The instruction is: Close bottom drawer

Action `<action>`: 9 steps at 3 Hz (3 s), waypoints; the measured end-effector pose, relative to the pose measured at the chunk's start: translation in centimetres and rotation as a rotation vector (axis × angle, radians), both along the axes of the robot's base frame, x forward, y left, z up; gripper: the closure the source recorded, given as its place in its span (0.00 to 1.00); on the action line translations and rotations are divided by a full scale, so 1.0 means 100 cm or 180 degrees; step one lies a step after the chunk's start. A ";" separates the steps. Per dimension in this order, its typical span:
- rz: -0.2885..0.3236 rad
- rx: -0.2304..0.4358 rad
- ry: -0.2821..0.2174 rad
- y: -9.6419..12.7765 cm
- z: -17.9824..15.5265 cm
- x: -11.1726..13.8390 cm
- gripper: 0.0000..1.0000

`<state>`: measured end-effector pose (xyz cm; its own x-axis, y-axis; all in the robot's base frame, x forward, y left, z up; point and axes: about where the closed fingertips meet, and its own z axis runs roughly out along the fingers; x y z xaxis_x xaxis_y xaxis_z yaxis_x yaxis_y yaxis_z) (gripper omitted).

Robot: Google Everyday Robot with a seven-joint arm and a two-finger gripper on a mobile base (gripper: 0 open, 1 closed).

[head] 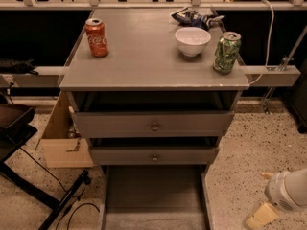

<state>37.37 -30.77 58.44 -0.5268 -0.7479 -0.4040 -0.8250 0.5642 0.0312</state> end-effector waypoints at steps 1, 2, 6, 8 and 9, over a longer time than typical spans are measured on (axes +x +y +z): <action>-0.0031 0.0065 0.0053 -0.005 -0.014 0.002 0.00; -0.0064 0.0140 0.0075 -0.006 -0.047 0.005 0.00; -0.0520 0.0426 0.0852 -0.027 -0.348 -0.030 0.97; -0.0514 0.0464 0.0939 -0.019 -0.361 -0.039 1.00; -0.0529 0.0811 0.1033 0.002 -0.397 -0.076 1.00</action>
Offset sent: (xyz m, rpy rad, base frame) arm 0.0090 -0.0101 -0.0868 0.0740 0.0309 -0.0383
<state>29.81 -30.57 18.79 -0.7614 -0.5403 -0.3582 -0.6482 0.6292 0.4289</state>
